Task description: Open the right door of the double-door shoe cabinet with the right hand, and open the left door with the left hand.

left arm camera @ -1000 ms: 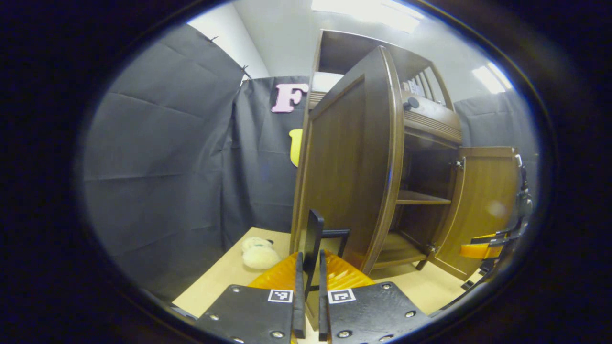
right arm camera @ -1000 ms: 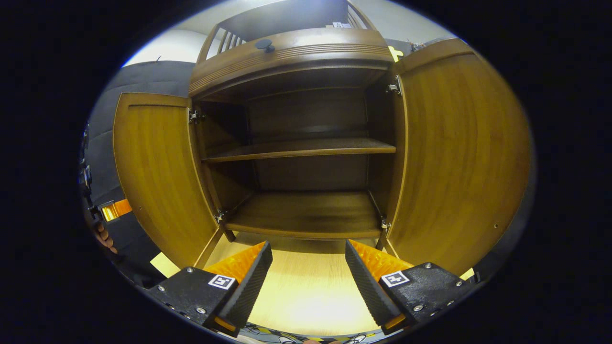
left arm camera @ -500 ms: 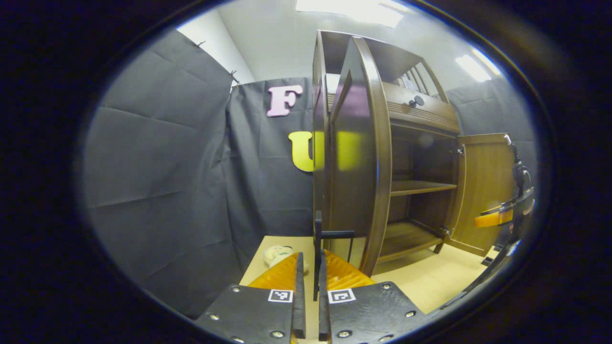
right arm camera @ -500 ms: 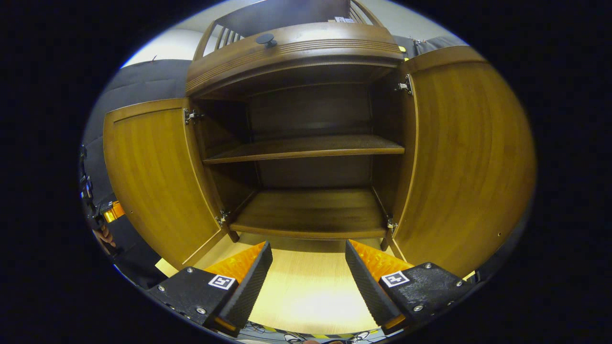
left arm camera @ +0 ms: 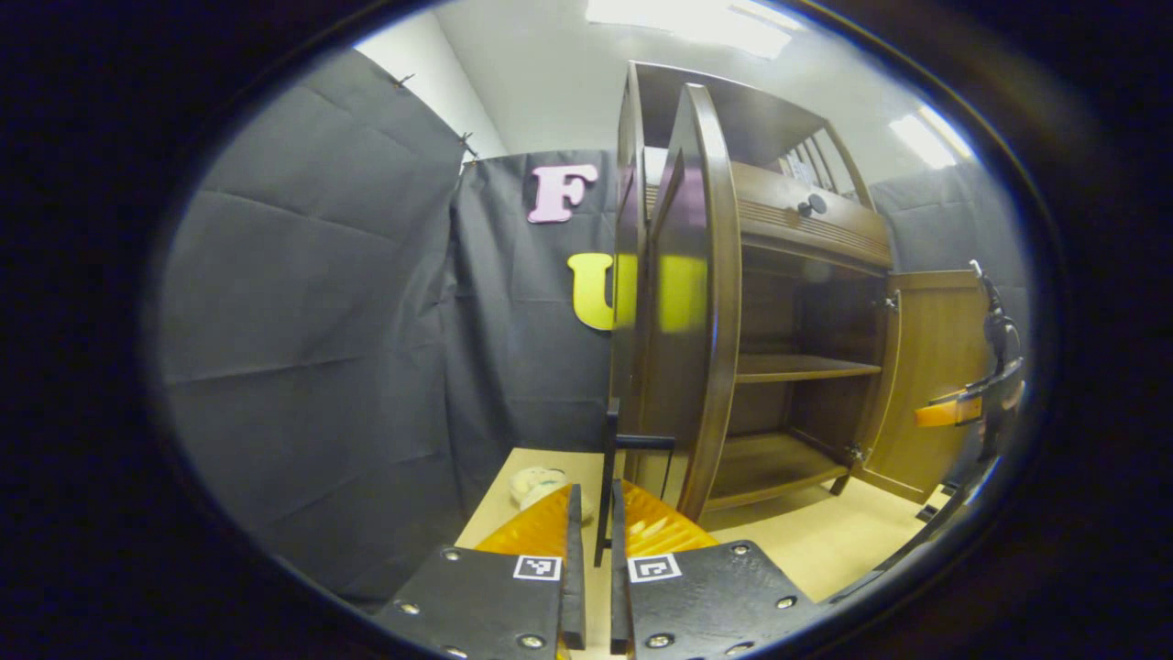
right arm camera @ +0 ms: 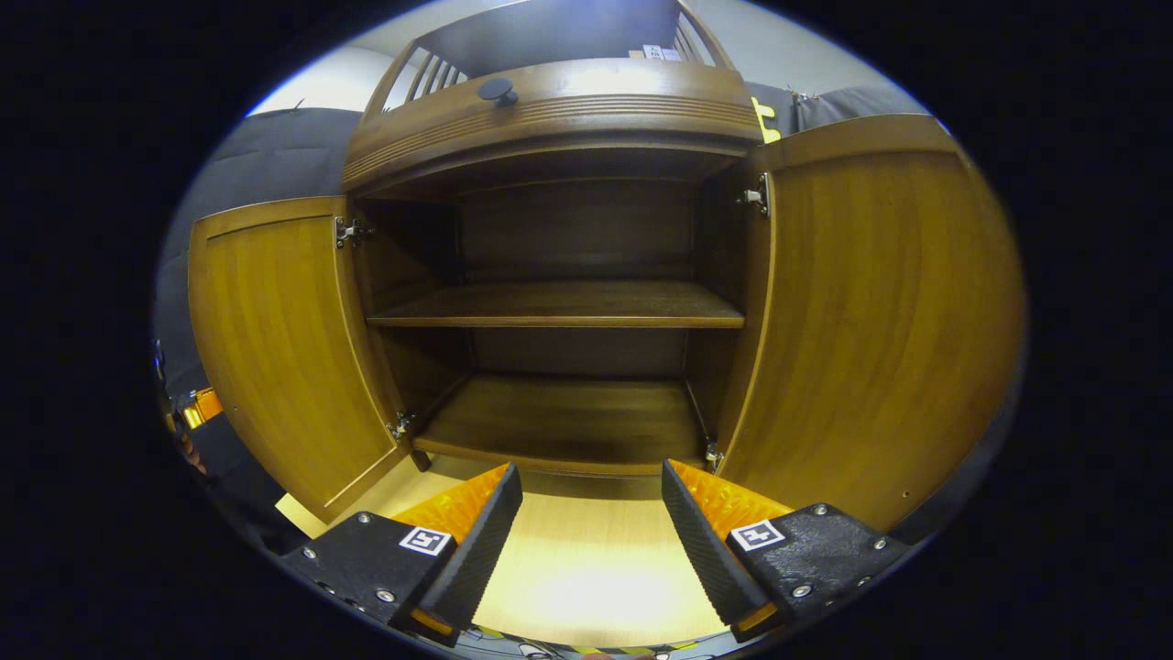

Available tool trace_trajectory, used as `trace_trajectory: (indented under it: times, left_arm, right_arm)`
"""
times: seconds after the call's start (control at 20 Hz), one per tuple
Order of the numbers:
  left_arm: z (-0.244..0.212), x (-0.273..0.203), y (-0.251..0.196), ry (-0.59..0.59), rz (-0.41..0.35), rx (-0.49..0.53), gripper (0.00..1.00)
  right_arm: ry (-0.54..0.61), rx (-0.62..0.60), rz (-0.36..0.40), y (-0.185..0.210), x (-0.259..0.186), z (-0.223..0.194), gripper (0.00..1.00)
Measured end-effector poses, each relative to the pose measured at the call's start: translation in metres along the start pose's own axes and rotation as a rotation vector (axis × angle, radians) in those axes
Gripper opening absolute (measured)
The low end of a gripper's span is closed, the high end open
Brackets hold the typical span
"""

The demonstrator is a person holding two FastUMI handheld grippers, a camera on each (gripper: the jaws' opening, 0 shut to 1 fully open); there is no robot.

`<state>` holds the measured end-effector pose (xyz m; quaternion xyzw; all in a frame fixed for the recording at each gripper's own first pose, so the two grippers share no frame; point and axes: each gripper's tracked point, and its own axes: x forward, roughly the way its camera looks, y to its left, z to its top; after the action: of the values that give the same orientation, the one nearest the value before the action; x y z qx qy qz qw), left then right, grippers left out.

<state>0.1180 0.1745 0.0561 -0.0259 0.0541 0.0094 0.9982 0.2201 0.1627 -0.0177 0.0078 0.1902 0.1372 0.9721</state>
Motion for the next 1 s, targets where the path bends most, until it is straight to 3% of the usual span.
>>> trace_trajectory:
  times: [0.05, 0.1, 0.15, 0.3, 0.35, 0.4, 0.55, 0.65, 0.9, 1.0]
  left_arm:
    - [0.004, -0.007, 0.001, -0.002, 0.028, 0.000, 0.12]
    - [0.011, -0.017, 0.005, -0.009, 0.064, 0.006, 0.18]
    - [0.017, -0.026, 0.005, -0.016, 0.096, 0.012, 0.11]
    - [0.041, -0.058, -0.005, -0.047, 0.183, 0.004, 0.11]
    - [0.048, -0.068, -0.010, -0.053, 0.216, -0.005, 0.16]
    - [0.055, -0.074, -0.018, -0.067, 0.237, -0.017, 0.16]
    - [0.096, -0.094, -0.052, -0.139, 0.266, -0.018, 0.40]
    - [0.101, -0.095, -0.079, -0.154, 0.272, -0.008, 0.55]
    - [0.102, -0.105, -0.126, -0.164, 0.378, 0.004, 0.94]
    - [0.115, -0.107, -0.156, -0.194, 0.370, -0.009, 0.94]
  right_arm:
    - [-0.013, -0.003, -0.011, -0.004, -0.002, 0.002, 0.92]
    - [-0.036, -0.003, -0.018, -0.007, 0.000, 0.006, 0.92]
    - [-0.054, -0.002, -0.021, -0.009, 0.002, 0.010, 0.92]
    - [-0.099, 0.001, -0.014, -0.013, 0.003, 0.016, 0.92]
    - [-0.109, 0.003, -0.007, -0.013, 0.002, 0.018, 0.95]
    - [-0.120, -0.001, 0.002, -0.013, 0.000, 0.019, 0.92]
    - [-0.147, -0.040, 0.022, -0.021, -0.002, 0.023, 0.95]
    - [-0.141, -0.032, 0.012, -0.028, -0.008, 0.020, 0.92]
    - [-0.145, 0.024, 0.046, -0.029, -0.020, 0.017, 0.92]
    - [-0.169, 0.034, 0.050, -0.030, -0.020, 0.022, 0.92]
